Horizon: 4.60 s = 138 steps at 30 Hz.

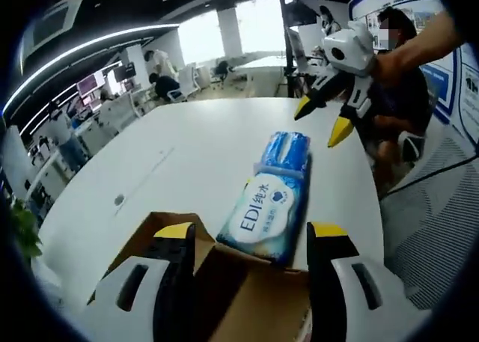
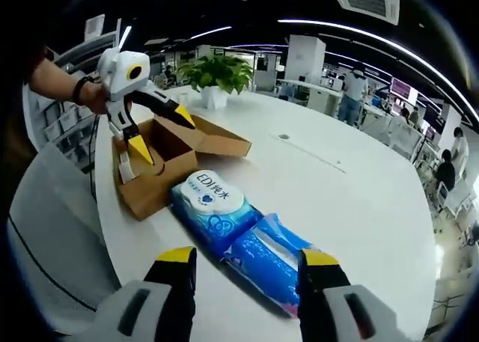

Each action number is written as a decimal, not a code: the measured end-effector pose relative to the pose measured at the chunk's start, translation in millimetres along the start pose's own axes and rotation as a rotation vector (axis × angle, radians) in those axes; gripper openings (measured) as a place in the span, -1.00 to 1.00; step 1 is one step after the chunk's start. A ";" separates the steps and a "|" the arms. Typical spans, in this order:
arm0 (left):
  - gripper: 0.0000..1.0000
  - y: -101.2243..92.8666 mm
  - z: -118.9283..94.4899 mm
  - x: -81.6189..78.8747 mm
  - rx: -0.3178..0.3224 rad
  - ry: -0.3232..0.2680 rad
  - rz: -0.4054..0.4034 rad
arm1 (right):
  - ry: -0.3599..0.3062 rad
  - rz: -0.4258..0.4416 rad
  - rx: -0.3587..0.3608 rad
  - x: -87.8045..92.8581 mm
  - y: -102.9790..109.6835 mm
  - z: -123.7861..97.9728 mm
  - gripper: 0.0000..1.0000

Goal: Operate the shoe box by opening the lid, removing the specified soft item, and placing it in the target area until the item is outside and the box remains undamaged.

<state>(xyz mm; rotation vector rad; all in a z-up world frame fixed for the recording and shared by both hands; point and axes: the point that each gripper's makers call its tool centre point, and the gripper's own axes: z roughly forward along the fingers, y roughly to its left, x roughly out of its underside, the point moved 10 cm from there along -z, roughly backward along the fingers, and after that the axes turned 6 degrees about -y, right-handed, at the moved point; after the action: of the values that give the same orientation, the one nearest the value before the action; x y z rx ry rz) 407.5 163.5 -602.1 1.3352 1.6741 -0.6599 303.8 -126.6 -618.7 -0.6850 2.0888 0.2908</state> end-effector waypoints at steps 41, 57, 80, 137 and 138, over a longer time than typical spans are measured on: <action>0.21 -2.4 -115.8 28.7 -0.200 -0.090 -0.164 | -0.141 0.058 -0.042 -55.5 83.4 18.9 0.04; 0.19 -17.9 -148.9 45.9 -0.325 -0.076 -0.254 | -0.164 0.038 -0.113 -57.1 108.2 28.3 0.03; 0.21 -34.4 -184.2 64.6 -0.428 -0.087 -0.338 | -0.075 -0.204 -0.319 -105.5 152.9 85.2 -0.04; 0.46 -23.1 -215.1 87.1 -0.434 -0.070 -0.401 | 0.346 -0.747 -0.618 -98.6 203.9 197.6 -0.21; 0.46 -22.4 -215.8 87.4 -0.437 -0.069 -0.402 | 0.370 -0.744 -0.614 -96.4 205.3 199.9 -0.26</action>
<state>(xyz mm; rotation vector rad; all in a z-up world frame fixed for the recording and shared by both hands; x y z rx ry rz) 317.2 377.8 -577.0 0.6684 1.9120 -0.5146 367.2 165.4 -664.8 -1.9351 1.8998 0.3974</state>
